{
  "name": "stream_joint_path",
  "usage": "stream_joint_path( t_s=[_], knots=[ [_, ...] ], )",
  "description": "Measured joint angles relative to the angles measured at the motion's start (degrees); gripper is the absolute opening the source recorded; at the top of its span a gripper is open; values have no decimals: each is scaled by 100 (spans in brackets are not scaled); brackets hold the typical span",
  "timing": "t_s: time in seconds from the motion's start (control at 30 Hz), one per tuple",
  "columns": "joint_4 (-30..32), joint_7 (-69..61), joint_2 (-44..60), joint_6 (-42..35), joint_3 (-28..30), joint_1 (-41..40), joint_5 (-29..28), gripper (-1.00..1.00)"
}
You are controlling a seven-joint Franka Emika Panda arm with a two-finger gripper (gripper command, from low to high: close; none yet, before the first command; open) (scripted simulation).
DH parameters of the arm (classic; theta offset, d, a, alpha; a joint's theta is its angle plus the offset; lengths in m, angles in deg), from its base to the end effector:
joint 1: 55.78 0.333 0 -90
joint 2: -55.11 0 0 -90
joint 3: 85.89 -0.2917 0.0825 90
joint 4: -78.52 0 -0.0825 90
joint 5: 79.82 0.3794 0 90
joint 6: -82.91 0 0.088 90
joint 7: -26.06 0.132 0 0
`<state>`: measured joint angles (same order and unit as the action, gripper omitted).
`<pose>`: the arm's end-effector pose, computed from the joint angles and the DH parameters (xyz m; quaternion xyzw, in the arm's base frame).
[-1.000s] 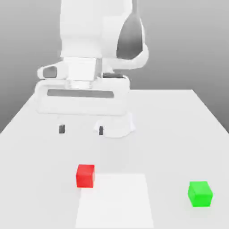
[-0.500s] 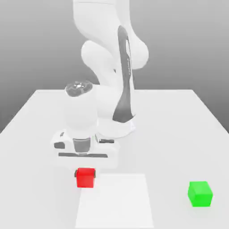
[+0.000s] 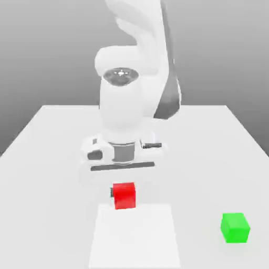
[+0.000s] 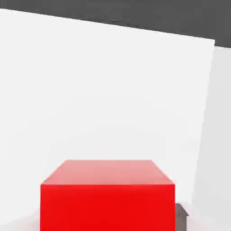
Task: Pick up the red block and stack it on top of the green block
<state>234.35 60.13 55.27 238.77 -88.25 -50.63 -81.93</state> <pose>0.3972 0.0534 0.1793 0.9770 -0.2133 0.0016 0.0074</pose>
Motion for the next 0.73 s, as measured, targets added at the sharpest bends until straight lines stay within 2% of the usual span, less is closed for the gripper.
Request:
stream_joint_path(
  t_s=[0.2,0.33,0.37,0.6,0.73],
  knots=[
    [-1079,-29,505,-576,-860,1412,-23,-100],
    [-1254,183,1233,-34,-779,1577,-326,-100],
    [-1268,246,1426,140,-726,1618,-414,100],
    [-1274,261,1467,176,-717,1627,-434,100],
    [-1239,27,785,-457,-844,1559,-110,100]
  ],
)
